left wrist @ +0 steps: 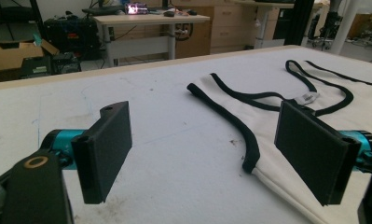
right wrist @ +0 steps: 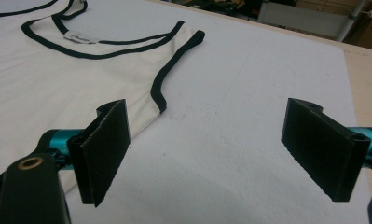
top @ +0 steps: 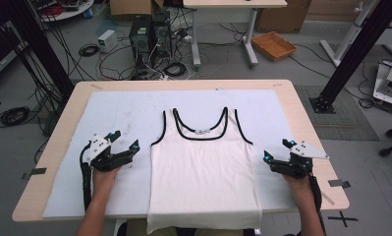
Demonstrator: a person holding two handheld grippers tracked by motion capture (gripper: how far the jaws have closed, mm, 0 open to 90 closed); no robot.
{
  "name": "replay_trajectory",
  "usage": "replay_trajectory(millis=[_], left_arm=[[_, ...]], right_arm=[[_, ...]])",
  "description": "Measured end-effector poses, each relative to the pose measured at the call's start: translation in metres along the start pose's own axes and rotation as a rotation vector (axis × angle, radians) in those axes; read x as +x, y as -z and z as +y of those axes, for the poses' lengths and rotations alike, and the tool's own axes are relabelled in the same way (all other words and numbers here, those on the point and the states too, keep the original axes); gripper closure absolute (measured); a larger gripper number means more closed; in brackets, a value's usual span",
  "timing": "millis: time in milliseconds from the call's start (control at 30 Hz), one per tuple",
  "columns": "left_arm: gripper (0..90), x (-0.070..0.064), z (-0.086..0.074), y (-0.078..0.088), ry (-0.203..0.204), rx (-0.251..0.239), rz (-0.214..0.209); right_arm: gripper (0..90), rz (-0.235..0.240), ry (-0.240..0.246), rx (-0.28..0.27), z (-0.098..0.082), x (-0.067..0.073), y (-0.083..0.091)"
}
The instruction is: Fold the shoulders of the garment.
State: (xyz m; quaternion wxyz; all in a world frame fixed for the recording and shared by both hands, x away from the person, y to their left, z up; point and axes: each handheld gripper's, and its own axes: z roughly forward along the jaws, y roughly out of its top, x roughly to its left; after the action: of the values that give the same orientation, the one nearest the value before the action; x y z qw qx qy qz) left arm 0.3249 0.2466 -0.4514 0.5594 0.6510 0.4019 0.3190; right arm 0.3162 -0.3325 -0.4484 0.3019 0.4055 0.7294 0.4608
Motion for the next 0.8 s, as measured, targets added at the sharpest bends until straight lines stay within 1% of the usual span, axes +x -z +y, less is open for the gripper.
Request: replay_trajectory(millis=[133, 233, 300, 333, 367, 400, 433, 467, 500, 567, 633, 667, 733, 767, 800], left_arm=[[19.0, 0.0, 0.0, 0.0, -0.002, 0.002, 0.001], [19.0, 0.0, 0.0, 0.0, -0.003, 0.004, 0.003], [19.0, 0.0, 0.0, -0.001, 0.0, 0.002, 0.002], [19.0, 0.0, 0.0, -0.001, 0.0, 0.002, 0.002], [19.0, 0.0, 0.0, 0.0, -0.002, 0.004, 0.002], [19.0, 0.0, 0.0, 0.0, -0.002, 0.004, 0.002], [19.0, 0.0, 0.0, 0.0, -0.002, 0.004, 0.002], [19.0, 0.0, 0.0, 0.0, -0.002, 0.006, 0.004], [19.0, 0.0, 0.0, 0.0, -0.002, 0.005, 0.004], [19.0, 0.0, 0.0, -0.001, 0.002, 0.001, 0.002], [19.0, 0.0, 0.0, 0.0, 0.002, 0.002, -0.002], [19.0, 0.0, 0.0, 0.0, 0.002, 0.002, -0.003], [19.0, 0.0, 0.0, 0.0, 0.005, 0.003, 0.001], [19.0, 0.0, 0.0, 0.0, 0.005, 0.003, 0.001], [19.0, 0.001, 0.0, 0.0, 0.004, 0.004, 0.001]], right_arm=[[15.0, -0.006, 0.012, 0.016, 0.001, 0.0, -0.002], [15.1, 0.0, -0.016, 0.054, 0.003, -0.001, -0.004], [15.0, 0.021, -0.054, 0.091, 0.005, -0.001, -0.007], [15.0, 0.021, -0.054, 0.091, 0.005, -0.001, -0.007], [15.1, 0.05, -0.063, 0.116, 0.011, 0.001, -0.008], [15.1, 0.05, -0.063, 0.116, 0.011, 0.001, -0.008], [15.1, 0.058, -0.056, 0.119, 0.016, 0.004, -0.009], [15.1, 0.08, -0.043, 0.118, 0.026, 0.009, -0.01], [15.1, 0.086, -0.04, 0.117, 0.031, 0.012, -0.011], [15.2, 0.11, -0.016, 0.12, 0.041, 0.016, -0.014], [15.4, 0.13, 0.015, 0.141, 0.055, 0.02, -0.021], [15.5, 0.132, 0.031, 0.156, 0.062, 0.021, -0.025], [15.5, 0.151, 0.035, 0.164, 0.075, 0.021, -0.033], [15.5, 0.151, 0.035, 0.164, 0.075, 0.021, -0.033], [15.5, 0.159, 0.022, 0.178, 0.093, 0.019, -0.045]])
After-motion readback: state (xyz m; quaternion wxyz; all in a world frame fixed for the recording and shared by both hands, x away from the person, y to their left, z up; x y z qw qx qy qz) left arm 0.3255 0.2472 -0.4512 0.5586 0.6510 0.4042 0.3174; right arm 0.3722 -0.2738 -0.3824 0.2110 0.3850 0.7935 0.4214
